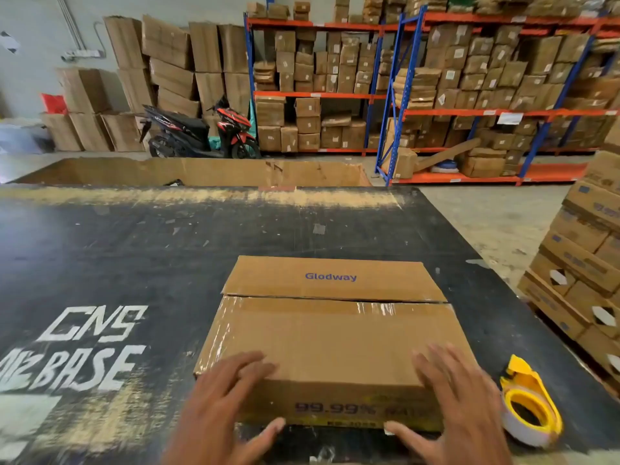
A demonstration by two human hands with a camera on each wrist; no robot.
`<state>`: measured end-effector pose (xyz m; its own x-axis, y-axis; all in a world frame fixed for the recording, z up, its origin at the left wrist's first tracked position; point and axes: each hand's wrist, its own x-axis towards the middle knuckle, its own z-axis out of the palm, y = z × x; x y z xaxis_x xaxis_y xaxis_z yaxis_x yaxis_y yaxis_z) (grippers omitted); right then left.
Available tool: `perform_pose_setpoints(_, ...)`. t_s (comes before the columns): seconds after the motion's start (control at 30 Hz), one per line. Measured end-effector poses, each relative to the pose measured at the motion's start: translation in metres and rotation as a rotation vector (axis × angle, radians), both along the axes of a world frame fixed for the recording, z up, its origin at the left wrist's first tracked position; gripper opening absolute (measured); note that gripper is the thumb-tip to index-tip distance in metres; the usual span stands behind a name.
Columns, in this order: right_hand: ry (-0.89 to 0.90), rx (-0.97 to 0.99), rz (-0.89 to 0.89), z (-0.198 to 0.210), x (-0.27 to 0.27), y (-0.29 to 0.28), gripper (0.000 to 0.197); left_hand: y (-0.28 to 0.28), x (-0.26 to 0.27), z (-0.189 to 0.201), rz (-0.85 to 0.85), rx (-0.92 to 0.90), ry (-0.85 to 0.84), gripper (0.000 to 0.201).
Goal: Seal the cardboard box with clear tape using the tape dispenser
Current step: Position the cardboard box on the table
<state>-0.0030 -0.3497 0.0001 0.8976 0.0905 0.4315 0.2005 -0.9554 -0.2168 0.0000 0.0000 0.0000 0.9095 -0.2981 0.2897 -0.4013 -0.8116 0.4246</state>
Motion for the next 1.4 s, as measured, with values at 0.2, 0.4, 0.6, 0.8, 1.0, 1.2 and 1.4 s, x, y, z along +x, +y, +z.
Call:
perform_pose_setpoints(0.2,0.361,-0.187,-0.064,-0.005,0.038,-0.004,0.115,-0.013,0.045,-0.012,0.065,0.366,0.084,0.092)
perform_pose_setpoints(0.4,0.343,-0.228,-0.050,-0.011,0.021,-0.005,0.111,-0.010,0.019,-0.011,0.093,0.333,0.139,0.089)
perform_pose_setpoints(0.6,0.337,-0.218,-0.043,-0.011,0.018,-0.006,0.112,-0.046,0.038,0.021,0.105,0.228,0.165,0.087)
perform_pose_setpoints(0.8,0.342,-0.201,-0.039,-0.012,0.016,-0.005,0.112,-0.106,0.086,0.012,0.059,0.311,0.205,0.090)
perform_pose_setpoints(1.0,0.349,-0.152,-0.043,-0.007,0.015,-0.003,0.115,-0.116,0.088,-0.004,0.070,0.418,0.215,0.089)
perform_pose_setpoints(1.2,0.384,-0.043,-0.056,0.019,0.057,-0.013,0.091,-0.118,0.091,-0.004,0.086,0.433,0.230,0.090)
perform_pose_setpoints(1.4,0.512,-0.121,-0.042,0.005,0.086,-0.020,0.088,-0.126,0.090,-0.001,0.092,0.373,0.253,0.083)
